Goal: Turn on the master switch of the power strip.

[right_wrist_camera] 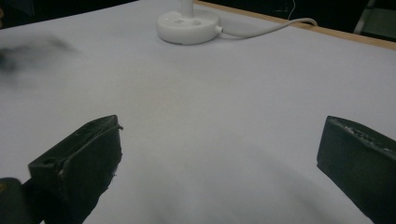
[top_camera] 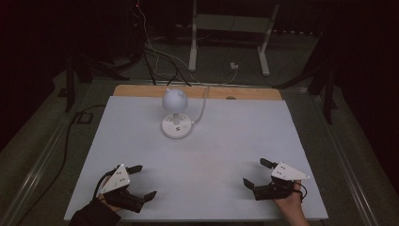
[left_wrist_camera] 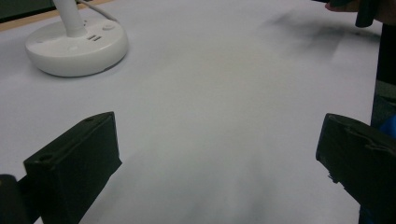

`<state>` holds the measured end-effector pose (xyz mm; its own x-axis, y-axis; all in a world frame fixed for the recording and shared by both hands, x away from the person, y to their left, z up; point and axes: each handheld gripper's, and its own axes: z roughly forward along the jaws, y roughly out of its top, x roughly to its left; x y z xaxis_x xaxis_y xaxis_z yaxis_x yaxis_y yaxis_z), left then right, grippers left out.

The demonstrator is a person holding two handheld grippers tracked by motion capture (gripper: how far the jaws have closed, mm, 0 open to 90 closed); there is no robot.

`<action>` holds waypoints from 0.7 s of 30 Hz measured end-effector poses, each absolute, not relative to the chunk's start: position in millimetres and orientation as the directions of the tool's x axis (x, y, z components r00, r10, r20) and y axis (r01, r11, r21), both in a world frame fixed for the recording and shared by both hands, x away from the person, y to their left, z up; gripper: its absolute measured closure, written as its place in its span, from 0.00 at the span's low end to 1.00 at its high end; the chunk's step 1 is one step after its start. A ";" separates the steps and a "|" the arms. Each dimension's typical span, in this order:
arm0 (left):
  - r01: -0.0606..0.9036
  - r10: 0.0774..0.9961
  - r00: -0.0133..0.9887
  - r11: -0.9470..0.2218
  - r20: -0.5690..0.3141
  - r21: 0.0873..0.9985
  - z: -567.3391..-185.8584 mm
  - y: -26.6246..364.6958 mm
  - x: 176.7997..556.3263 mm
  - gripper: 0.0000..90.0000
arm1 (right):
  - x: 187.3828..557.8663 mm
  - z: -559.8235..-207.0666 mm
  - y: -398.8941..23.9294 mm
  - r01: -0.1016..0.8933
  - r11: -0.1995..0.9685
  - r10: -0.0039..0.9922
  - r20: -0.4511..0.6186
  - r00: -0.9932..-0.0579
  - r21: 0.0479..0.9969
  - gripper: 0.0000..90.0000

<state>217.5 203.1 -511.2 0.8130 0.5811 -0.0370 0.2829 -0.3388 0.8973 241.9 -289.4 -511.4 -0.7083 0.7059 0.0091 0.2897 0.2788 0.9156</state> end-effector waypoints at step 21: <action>0.281 0.582 0.812 -0.332 -0.038 0.900 -510.0 203.9 216.9 0.00 | 240.6 -509.8 -288.7 0.273 0.276 0.696 0.005 -0.718 0.921 0.00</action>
